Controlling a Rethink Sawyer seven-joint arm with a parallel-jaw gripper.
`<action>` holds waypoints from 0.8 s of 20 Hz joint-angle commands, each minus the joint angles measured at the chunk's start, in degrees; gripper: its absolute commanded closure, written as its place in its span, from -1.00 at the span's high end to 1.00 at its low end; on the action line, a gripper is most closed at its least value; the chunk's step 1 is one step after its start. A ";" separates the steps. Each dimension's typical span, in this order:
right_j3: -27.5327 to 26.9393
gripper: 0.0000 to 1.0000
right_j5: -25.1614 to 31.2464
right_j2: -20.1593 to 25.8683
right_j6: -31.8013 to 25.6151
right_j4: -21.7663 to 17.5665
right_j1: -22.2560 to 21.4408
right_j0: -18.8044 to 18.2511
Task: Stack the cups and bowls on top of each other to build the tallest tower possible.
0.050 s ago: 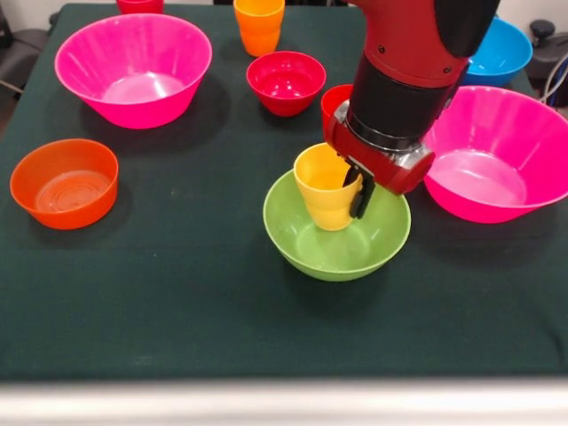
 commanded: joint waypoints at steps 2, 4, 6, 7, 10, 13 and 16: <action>-2.17 -1.00 -0.84 2.91 12.18 0.63 1.94 1.62; -2.20 -1.00 -0.86 2.83 12.44 0.76 2.00 1.83; -2.60 -1.00 -0.51 2.74 12.44 0.93 2.08 1.81; -2.77 -1.00 -0.39 2.72 12.40 1.02 2.11 1.74; -2.81 -1.00 0.25 2.43 12.35 1.23 1.47 1.85; -3.17 -1.00 0.37 2.66 11.94 1.65 1.13 1.55; -3.42 -1.00 -0.47 3.23 11.58 1.99 1.24 1.10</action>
